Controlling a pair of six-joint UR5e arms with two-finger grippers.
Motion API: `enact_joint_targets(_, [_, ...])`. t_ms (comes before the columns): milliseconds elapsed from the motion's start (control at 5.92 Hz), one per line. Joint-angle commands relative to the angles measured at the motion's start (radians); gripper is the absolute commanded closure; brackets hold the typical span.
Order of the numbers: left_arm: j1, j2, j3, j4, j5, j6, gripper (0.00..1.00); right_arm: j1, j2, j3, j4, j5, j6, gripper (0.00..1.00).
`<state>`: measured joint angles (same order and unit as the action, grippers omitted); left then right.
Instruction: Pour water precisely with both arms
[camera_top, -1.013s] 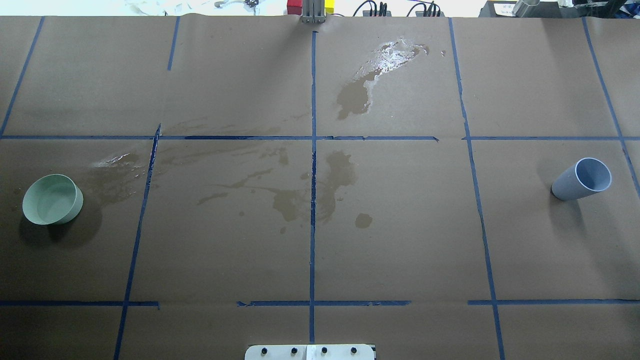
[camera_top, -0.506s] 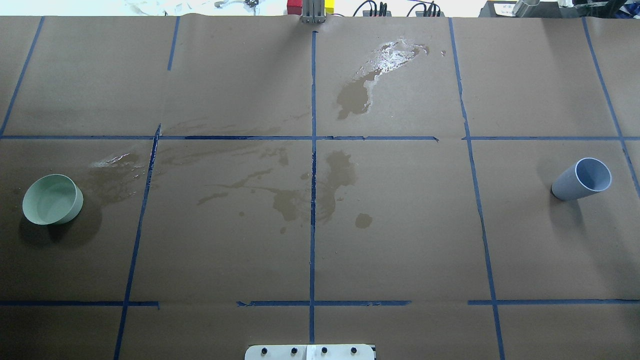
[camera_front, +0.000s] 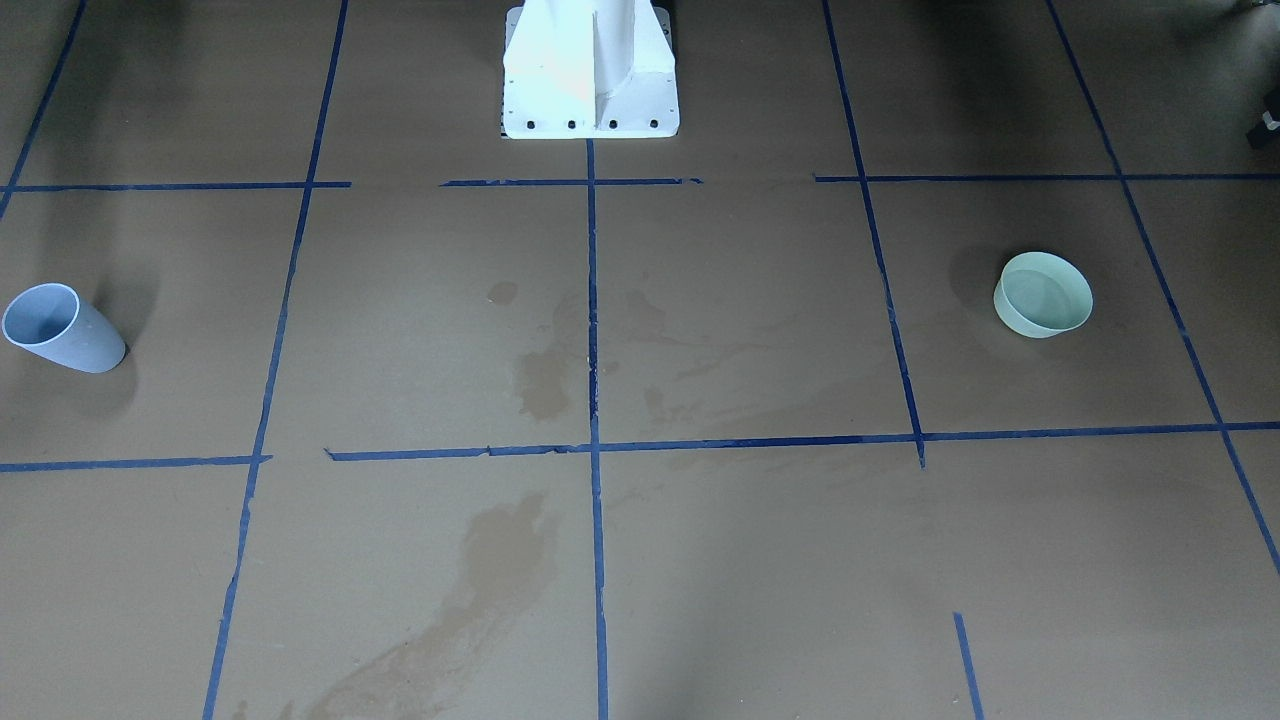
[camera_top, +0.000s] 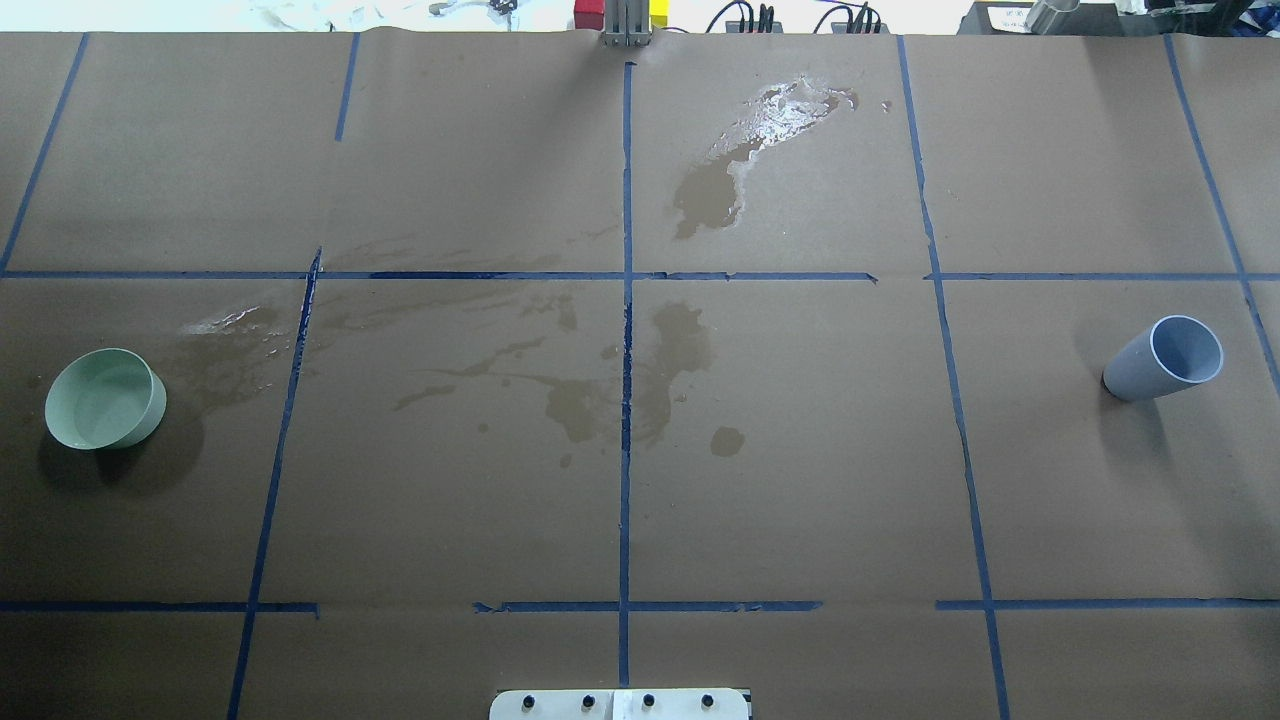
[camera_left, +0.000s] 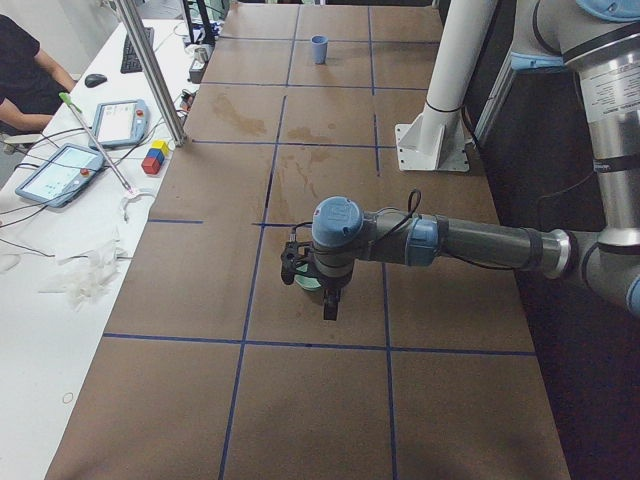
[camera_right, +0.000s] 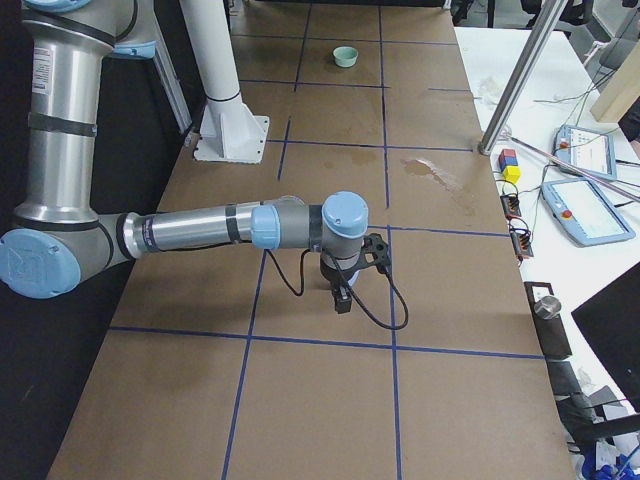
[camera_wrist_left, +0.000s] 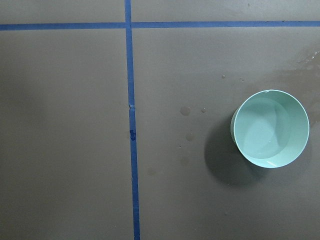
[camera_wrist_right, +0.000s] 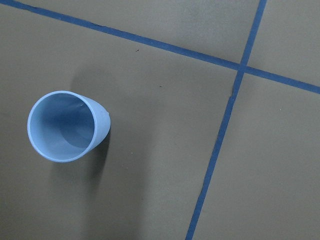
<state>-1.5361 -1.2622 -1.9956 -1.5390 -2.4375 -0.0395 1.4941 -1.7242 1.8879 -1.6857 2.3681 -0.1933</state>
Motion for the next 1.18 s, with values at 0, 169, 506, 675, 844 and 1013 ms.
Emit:
enact_joint_targets(0, [0.008, 0.000, 0.006, -0.001, 0.000, 0.000, 0.00, 0.000, 0.000, 0.000, 0.003, -0.004, 0.000, 0.00])
enact_joint_targets(169, [0.028, -0.005, 0.015, -0.001, 0.001, -0.088, 0.00, 0.000, -0.002, 0.000, 0.003, 0.005, 0.000, 0.00])
enact_joint_targets(506, [0.198, -0.072, 0.103, -0.164, 0.041, -0.347, 0.00, 0.000, -0.003, -0.001, 0.006, 0.005, -0.005, 0.00])
enact_joint_targets(675, [0.281, -0.115, 0.224, -0.357, 0.043, -0.465, 0.00, 0.000, -0.002, -0.001, 0.006, 0.008, -0.009, 0.00])
enact_joint_targets(844, [0.339, -0.170, 0.316, -0.489, 0.044, -0.611, 0.00, 0.000, 0.000, 0.000, 0.006, 0.022, -0.006, 0.00])
enact_joint_targets(1013, [0.394, -0.201, 0.369, -0.568, 0.044, -0.700, 0.00, -0.005, -0.002, 0.002, 0.008, 0.023, -0.008, 0.00])
